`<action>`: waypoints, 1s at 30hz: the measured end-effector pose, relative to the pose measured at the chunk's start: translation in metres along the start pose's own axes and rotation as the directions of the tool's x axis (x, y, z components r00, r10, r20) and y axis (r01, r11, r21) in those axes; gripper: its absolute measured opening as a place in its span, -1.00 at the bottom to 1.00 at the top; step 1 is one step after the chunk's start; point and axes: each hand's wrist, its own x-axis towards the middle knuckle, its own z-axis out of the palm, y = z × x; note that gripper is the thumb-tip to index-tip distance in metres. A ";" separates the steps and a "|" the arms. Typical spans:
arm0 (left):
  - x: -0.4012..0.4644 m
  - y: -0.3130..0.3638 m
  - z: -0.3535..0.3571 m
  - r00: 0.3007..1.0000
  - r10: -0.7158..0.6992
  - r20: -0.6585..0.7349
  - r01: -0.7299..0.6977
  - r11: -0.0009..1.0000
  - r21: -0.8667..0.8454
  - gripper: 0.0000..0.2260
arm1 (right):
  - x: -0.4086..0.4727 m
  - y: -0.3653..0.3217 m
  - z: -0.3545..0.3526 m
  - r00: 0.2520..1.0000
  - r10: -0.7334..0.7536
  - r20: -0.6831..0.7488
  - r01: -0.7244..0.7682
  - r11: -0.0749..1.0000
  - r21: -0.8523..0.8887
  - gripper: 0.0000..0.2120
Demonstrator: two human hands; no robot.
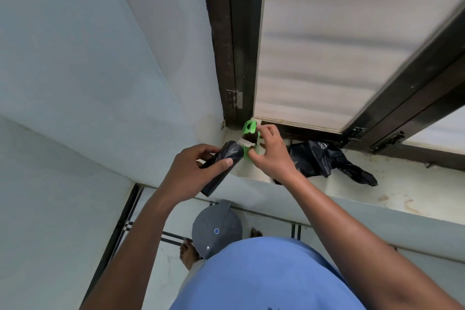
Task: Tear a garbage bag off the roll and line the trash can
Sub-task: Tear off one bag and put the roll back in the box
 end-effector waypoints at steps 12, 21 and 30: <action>0.006 0.039 -0.004 0.998 0.058 -0.011 -0.059 0.991 -0.119 -0.70 | 0.004 -0.025 0.008 0.989 0.066 -0.130 -0.032 0.969 0.244 -0.71; 0.009 0.047 0.001 0.999 0.017 0.028 -0.011 0.981 -0.193 -0.62 | 0.007 -0.025 0.014 0.993 0.107 -0.052 -0.097 0.982 0.163 -0.46; 0.071 0.059 0.045 0.995 0.087 -0.052 -0.075 0.979 0.189 -0.58 | 0.007 -0.024 0.016 0.991 0.127 -0.039 -0.124 0.989 0.080 -0.54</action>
